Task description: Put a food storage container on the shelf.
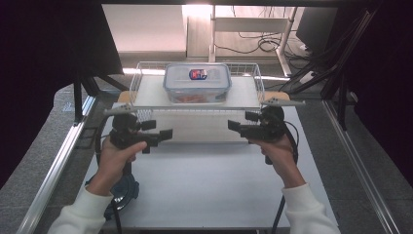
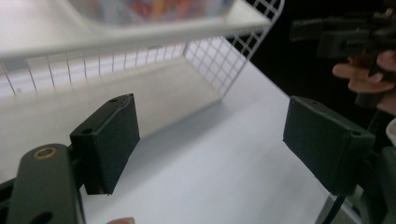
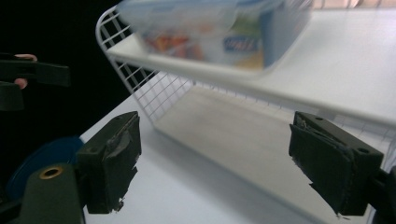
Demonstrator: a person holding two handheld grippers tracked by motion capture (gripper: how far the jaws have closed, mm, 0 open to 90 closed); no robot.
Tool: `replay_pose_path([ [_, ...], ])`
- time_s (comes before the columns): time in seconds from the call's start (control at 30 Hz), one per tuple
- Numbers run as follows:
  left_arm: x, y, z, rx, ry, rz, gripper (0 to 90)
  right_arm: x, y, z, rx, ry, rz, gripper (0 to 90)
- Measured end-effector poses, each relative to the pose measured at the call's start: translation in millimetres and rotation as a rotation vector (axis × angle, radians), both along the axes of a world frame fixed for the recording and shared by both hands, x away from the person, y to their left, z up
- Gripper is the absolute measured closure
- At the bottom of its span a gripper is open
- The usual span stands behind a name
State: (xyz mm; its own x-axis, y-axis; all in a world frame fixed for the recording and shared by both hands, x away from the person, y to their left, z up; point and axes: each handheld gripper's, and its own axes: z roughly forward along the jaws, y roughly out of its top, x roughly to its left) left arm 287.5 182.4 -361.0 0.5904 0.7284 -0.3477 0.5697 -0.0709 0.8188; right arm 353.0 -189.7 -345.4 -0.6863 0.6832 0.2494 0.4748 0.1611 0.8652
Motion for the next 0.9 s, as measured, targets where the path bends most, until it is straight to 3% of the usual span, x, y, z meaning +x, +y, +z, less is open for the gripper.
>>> replay_pose_path([
  [0.13, -21.4, -6.2, -18.3, 0.084, -0.020, -0.001, 19.2, -18.4, -2.4, -19.5, -0.012, 0.008, 0.034, 18.9],
  [0.23, -32.8, -7.3, -34.8, 0.128, -0.004, -0.013, 19.2, -29.4, -5.5, -34.9, -0.018, 0.027, 0.050, 20.2],
  [0.5, -49.5, -0.6, -63.7, 0.173, 0.022, 0.014, 19.9, -50.4, -14.8, -68.3, -0.063, 0.069, 0.054, 22.9],
  [0.9, -64.5, 2.0, -96.6, 0.245, 0.079, 0.014, 20.0, -56.1, -14.6, -98.1, -0.129, 0.132, 0.056, 25.6],
])
